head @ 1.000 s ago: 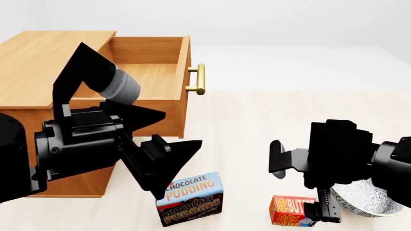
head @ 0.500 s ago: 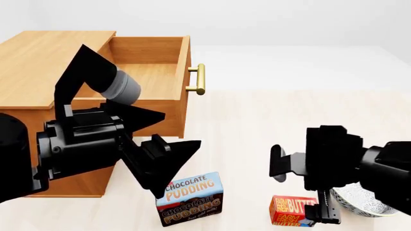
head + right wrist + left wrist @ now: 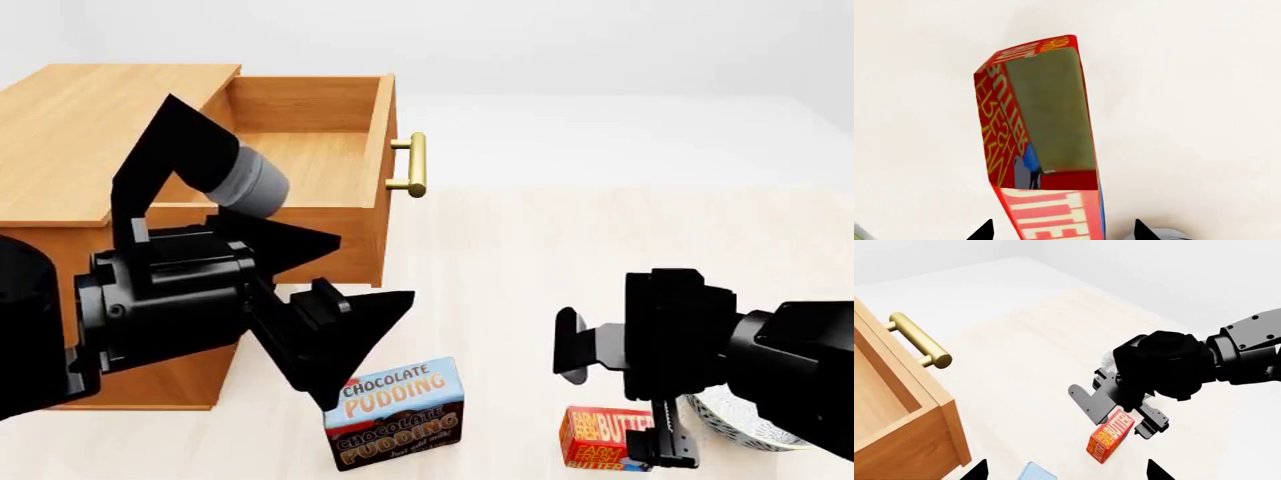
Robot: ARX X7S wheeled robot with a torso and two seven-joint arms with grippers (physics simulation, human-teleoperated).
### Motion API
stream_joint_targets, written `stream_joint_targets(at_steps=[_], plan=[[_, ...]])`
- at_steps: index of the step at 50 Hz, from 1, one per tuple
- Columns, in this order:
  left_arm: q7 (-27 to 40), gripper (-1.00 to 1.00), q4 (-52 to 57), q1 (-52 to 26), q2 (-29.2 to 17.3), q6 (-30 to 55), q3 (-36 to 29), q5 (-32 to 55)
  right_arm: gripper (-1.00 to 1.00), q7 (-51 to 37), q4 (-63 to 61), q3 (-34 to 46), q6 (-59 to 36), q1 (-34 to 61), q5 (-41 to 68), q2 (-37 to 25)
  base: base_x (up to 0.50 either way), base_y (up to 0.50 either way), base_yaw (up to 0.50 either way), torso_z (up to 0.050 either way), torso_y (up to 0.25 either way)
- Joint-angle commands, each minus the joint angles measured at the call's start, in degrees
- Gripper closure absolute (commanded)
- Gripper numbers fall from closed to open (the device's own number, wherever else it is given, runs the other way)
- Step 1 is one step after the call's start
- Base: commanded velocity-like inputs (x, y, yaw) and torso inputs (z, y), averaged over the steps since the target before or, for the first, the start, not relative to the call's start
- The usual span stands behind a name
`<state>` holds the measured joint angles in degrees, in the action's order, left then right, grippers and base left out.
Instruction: Put the butter at the back in the top drawer of the cabinet and close it.
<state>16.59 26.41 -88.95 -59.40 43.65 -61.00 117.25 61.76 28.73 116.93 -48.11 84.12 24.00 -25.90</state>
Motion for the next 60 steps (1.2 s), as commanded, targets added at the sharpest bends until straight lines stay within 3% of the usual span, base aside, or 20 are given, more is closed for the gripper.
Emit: stream_joint_targets(at_steps=[1,50,51,60], plan=[[-0.3,-1.0,0.0,0.3,-0.2,-0.1,0.2,-0.2,-1.0,0.1,2.8,0.2,1.2,-1.7,-0.4,1.3,0.0,0.0,0.0,0.0,0.0],[-0.1,-1.0,0.1,1.4,0.1,-0.1,0.3,-0.8,-1.0,0.3,12.3,-1.0,7.3,-8.5,-0.5,4.6,0.0,0.0,0.0,0.0,0.0],[-0.1,-1.0,0.1,1.4,0.1,-0.1,0.3,-0.8,1.0,0.2,12.5,-1.1,7.4,-8.6,-0.4,4.6,0.0,0.0,0.0,0.0,0.0],[-0.1,-1.0,-0.2,1.3,0.1,0.2,0.3,-0.6,1.0,-1.5,11.7,-1.9,8.0,-8.6,-0.6,4.2,0.0,0.0,0.0,0.0,0.0]])
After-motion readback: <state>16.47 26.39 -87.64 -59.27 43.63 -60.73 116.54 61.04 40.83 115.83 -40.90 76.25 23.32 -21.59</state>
